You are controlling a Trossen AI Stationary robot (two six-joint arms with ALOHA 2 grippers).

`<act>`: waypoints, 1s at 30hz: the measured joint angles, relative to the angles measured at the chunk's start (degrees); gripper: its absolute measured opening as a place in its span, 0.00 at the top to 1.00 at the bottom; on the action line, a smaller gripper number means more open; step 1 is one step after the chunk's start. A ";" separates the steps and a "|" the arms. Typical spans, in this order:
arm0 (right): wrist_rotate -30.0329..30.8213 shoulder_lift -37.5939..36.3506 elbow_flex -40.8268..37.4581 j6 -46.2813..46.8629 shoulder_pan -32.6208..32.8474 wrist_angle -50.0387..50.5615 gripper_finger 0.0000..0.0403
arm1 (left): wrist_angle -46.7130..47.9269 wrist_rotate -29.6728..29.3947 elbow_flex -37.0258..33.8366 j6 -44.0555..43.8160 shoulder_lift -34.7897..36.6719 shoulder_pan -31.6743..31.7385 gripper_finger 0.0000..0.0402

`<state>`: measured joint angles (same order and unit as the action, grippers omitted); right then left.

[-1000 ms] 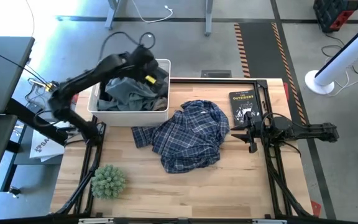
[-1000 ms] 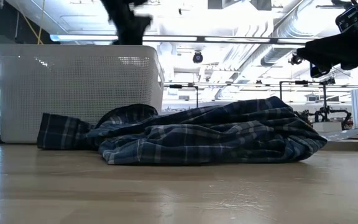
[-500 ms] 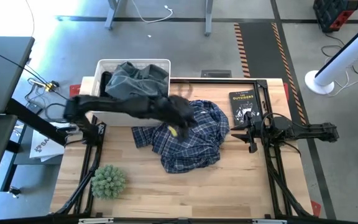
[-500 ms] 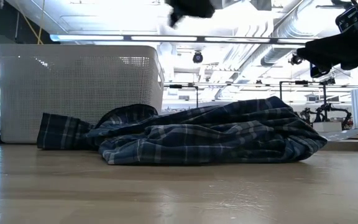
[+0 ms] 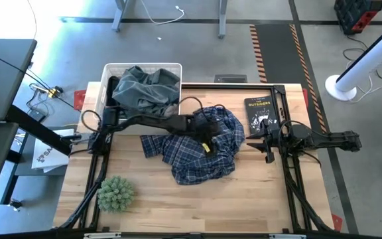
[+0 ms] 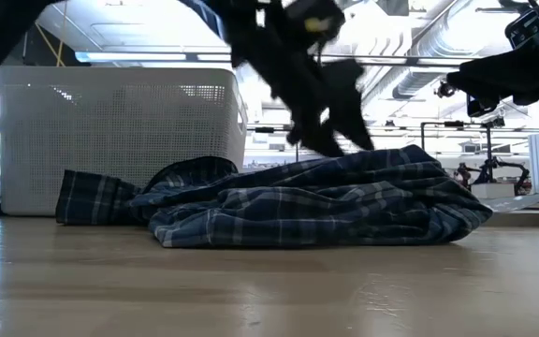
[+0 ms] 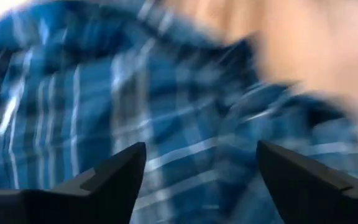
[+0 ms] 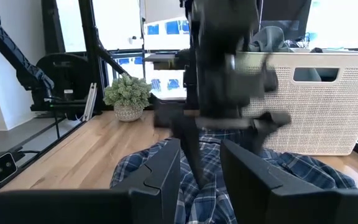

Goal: Sort clothes
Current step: Put the blue long sleeve polo into the white laundry bin

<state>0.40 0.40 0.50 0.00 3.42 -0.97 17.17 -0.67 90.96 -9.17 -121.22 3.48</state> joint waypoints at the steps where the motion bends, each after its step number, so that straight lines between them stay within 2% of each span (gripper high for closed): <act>1: 0.00 0.00 0.01 0.01 0.00 0.00 0.72 | 0.31 -1.66 0.02 0.00 -1.34 0.17 0.23; 4: 0.00 0.00 -0.01 0.00 0.00 0.00 0.72 | 3.27 -5.70 0.02 0.06 -5.27 0.38 0.22; 6: -0.01 0.00 0.01 0.00 0.00 0.00 0.72 | 4.79 -6.02 0.34 0.92 -6.92 0.18 0.24; 10: 0.00 0.00 -0.01 -0.01 0.00 0.00 0.72 | 8.68 -4.64 0.76 7.54 -9.45 -1.49 0.35; 13: 0.00 0.00 0.00 -0.01 0.00 0.00 0.72 | 10.23 -2.30 0.79 9.48 -9.85 -2.95 0.54; 17: 0.00 0.00 0.01 0.00 0.00 0.00 0.72 | 11.69 1.66 2.96 5.11 -10.02 -2.97 0.90; 20: 0.00 0.00 0.00 0.00 0.00 0.00 0.72 | 13.06 5.82 7.42 3.37 -9.21 -2.39 0.92; 24: 0.00 0.00 0.00 0.00 0.00 0.00 0.72 | 21.46 4.09 16.44 9.19 -6.03 -2.13 0.92; 27: 0.00 0.00 0.01 0.00 0.00 0.00 0.72 | 32.66 0.10 23.74 15.33 2.18 -1.83 0.92; 30: 0.00 0.00 0.00 -0.01 0.00 0.00 0.72 | 38.93 -3.11 29.70 19.87 10.05 -1.60 0.92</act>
<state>0.40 0.40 0.50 0.00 3.42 -0.97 56.10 -3.78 120.65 10.70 -111.17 1.88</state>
